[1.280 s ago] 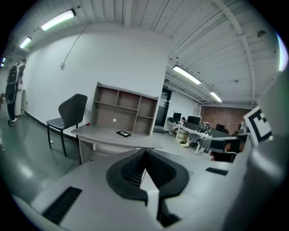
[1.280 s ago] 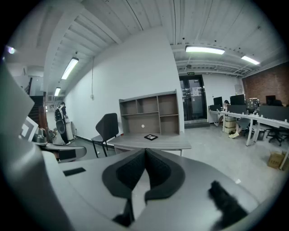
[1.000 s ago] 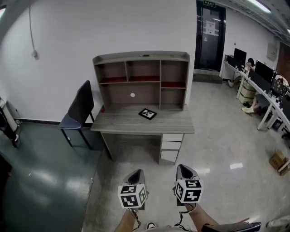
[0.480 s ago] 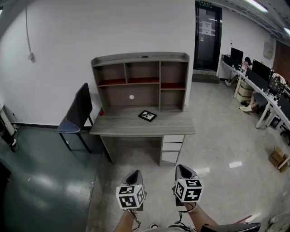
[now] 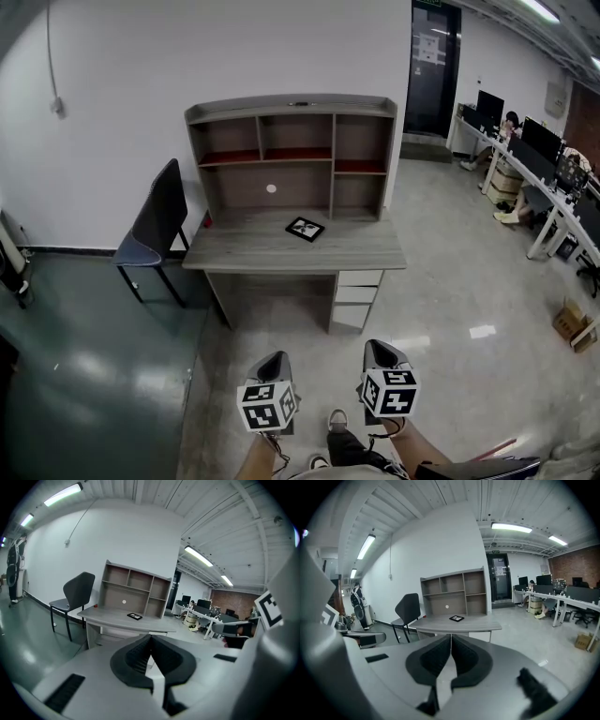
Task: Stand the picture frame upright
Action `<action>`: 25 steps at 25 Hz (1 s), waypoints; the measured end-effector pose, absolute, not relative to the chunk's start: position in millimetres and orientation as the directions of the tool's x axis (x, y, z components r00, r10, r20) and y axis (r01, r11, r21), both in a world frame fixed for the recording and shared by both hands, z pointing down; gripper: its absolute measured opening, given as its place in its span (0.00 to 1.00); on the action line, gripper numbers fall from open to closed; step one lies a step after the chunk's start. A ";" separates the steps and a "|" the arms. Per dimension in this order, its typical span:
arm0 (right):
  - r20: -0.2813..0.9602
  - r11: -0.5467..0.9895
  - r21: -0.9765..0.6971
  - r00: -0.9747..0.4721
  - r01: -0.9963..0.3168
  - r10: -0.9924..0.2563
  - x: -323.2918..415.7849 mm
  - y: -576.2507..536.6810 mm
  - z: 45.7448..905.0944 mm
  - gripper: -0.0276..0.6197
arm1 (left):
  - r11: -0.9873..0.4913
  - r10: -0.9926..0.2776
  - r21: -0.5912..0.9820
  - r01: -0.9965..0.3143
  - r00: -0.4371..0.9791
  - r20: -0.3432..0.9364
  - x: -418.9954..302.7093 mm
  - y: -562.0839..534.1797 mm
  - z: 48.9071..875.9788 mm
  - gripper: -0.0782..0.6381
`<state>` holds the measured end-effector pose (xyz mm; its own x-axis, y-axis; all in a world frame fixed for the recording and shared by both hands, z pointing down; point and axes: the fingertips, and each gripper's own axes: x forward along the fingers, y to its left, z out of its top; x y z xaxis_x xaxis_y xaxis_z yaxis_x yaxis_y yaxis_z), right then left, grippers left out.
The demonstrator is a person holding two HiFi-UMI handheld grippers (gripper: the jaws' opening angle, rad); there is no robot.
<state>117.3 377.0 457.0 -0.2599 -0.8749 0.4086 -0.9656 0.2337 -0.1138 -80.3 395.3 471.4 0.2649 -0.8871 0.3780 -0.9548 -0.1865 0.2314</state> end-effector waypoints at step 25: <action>0.422 0.240 -0.140 -0.277 -0.961 -0.863 140.5 214.8 469.3 0.09 | -0.172 -0.876 0.213 -0.962 0.248 0.414 -60.6 232.1 486.2 0.13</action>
